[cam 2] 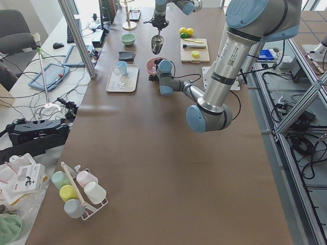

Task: Put ice in cup with scoop
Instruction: 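Carry the scoop with the right gripper over the pink bowl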

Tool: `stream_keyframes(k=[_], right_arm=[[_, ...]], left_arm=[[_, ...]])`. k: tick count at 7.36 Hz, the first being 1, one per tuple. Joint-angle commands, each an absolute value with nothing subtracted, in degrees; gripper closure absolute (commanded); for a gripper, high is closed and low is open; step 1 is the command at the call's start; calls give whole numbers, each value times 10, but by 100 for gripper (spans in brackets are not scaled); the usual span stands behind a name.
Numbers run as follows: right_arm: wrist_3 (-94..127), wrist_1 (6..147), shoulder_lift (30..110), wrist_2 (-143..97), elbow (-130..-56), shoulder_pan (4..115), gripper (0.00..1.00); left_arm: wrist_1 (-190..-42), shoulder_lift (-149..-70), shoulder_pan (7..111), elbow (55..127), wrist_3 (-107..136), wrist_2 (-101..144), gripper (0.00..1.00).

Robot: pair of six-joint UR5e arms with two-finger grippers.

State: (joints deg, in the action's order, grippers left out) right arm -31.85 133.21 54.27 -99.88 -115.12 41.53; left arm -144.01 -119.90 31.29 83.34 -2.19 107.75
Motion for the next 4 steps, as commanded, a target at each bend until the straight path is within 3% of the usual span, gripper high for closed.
stream_keyframes(k=[1,4], right_arm=[[-316,1369,495,-988,-1101,397,100],[-316,1405,475,-987,-1082,389,100]], left_arm=[[-1446,-1198,313,833,-21,1078,2],[-1450,-1198,313,833,-18,1078,2]])
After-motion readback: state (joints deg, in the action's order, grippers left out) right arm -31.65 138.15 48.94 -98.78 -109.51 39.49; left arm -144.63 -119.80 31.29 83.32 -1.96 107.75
